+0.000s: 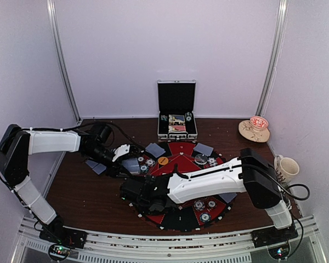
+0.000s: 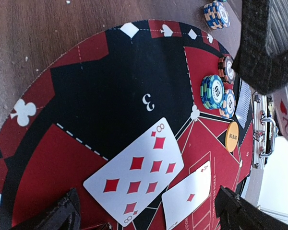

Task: Distribute texas hold em gaming equipment
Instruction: Adjust the poker card in the community card area.

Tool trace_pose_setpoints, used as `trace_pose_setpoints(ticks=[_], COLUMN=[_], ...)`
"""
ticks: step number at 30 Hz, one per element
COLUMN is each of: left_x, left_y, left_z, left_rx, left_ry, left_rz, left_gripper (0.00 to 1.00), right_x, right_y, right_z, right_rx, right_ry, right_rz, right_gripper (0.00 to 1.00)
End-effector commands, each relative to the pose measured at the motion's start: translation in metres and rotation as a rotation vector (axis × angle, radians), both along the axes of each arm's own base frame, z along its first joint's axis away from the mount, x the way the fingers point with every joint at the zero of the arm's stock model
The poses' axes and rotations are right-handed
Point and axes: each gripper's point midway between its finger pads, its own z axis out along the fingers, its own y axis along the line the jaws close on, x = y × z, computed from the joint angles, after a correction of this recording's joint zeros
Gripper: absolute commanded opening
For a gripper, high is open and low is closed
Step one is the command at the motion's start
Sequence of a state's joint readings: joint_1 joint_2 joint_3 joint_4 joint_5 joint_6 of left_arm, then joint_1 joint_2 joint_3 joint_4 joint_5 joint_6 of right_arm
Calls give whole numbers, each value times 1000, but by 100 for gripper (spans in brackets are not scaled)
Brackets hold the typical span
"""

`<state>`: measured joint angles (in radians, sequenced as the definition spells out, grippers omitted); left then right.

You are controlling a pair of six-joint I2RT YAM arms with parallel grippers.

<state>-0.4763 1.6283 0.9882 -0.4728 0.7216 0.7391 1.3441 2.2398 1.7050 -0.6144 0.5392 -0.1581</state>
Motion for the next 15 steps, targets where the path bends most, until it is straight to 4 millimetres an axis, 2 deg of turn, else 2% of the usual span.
trace_pose_setpoints(ticks=[1,5,15], left_x=[11,18,18], left_y=[4,8,8], left_z=[6,7,6], left_rx=[-23,-29,-31], left_ry=[-12,-7,-2], left_rz=[19,38,39], left_gripper=[45,45,45], right_x=[5,10,28], right_y=[-4,-8,-12], right_z=[-12,-13,-13], right_rx=[-41,-49,-48], right_ry=[-11,-39,-96], right_rz=[-19,-43,-89], right_gripper=[100,100,100])
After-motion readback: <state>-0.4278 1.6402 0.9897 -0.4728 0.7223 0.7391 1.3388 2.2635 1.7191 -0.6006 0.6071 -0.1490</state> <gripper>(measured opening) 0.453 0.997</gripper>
